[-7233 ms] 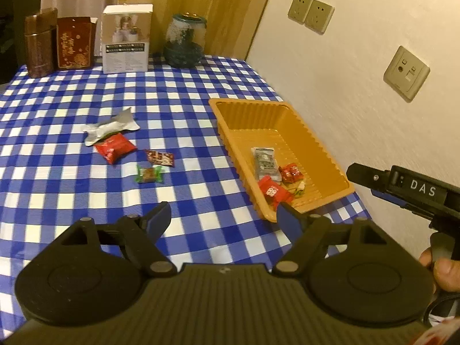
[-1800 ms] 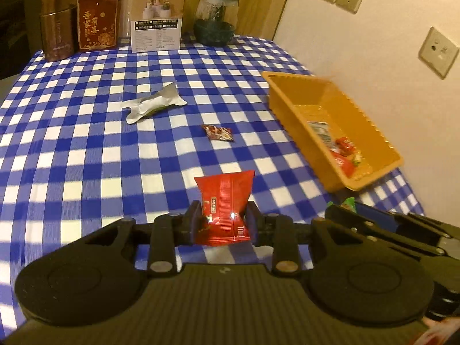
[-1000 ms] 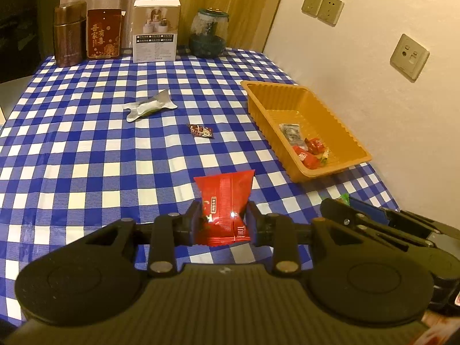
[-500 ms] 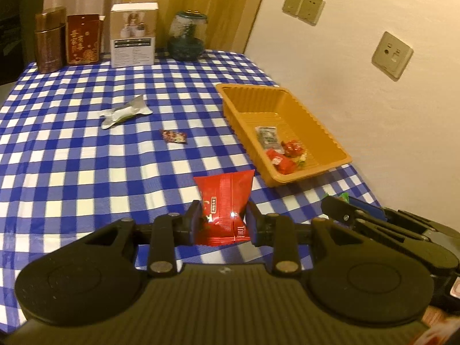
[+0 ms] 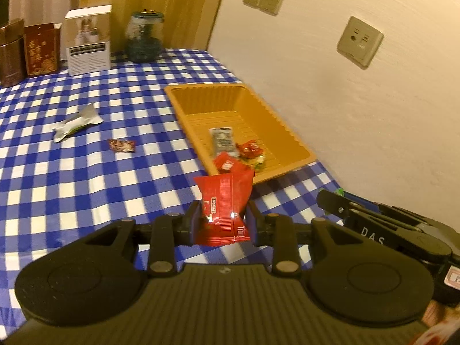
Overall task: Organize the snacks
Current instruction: 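Carry the green candy and red candy pack over the orange tray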
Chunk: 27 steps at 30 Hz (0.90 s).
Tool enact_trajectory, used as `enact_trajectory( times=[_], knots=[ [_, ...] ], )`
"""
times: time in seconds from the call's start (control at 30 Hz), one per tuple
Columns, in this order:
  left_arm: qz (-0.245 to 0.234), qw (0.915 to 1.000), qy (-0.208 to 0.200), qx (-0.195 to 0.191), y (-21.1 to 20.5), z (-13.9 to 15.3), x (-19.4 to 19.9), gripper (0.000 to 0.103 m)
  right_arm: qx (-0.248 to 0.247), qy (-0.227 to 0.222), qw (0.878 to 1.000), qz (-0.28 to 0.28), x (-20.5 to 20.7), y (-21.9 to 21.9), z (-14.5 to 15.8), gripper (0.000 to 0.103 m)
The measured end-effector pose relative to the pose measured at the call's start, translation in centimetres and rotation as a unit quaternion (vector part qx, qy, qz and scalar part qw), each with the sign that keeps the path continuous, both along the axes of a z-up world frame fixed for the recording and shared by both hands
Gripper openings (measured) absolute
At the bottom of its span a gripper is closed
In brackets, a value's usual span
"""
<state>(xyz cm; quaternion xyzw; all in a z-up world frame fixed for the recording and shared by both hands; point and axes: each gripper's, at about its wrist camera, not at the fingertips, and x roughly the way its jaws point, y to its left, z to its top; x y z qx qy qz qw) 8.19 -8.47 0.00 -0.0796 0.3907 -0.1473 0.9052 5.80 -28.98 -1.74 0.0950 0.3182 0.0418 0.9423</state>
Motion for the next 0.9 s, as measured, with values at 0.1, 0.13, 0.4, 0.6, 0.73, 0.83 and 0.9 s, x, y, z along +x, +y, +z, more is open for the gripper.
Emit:
enact_trajectory(
  times=[0.1,0.13,0.4,0.6,0.73,0.83,0.9],
  knots=[
    [-0.007,1.0000,0.000,-0.002,-0.8,0.1,0.5,0.029,0.002,0.001,1.000,-0.007,0.3,-0.9,0.0,0.028],
    [-0.009,1.0000,0.000,-0.003,-1.1,0.1,0.6,0.029,0.004,0.002,1.000,-0.009,0.5,-1.2,0.0,0.028],
    [-0.016,0.9999,-0.004,-0.004,-2.6,0.4,2.1,0.029,0.003,-0.001,1.000,-0.011,1.7,-2.5,0.3,0.028],
    [-0.017,0.9998,-0.007,-0.006,-3.2,0.7,3.6,0.029,-0.006,-0.002,1.000,-0.005,3.2,-3.1,0.4,0.028],
    [-0.015,0.9998,-0.009,-0.007,-3.5,0.8,4.6,0.029,-0.011,-0.004,1.000,-0.002,4.2,-3.6,0.4,0.028],
    [-0.014,0.9998,-0.010,-0.008,-3.6,0.8,5.4,0.029,-0.016,-0.007,1.000,0.001,5.1,-3.8,0.4,0.028],
    [-0.013,0.9998,-0.010,-0.008,-3.8,0.8,6.1,0.029,-0.017,-0.009,1.000,0.002,5.8,-4.0,0.4,0.028]
  ],
)
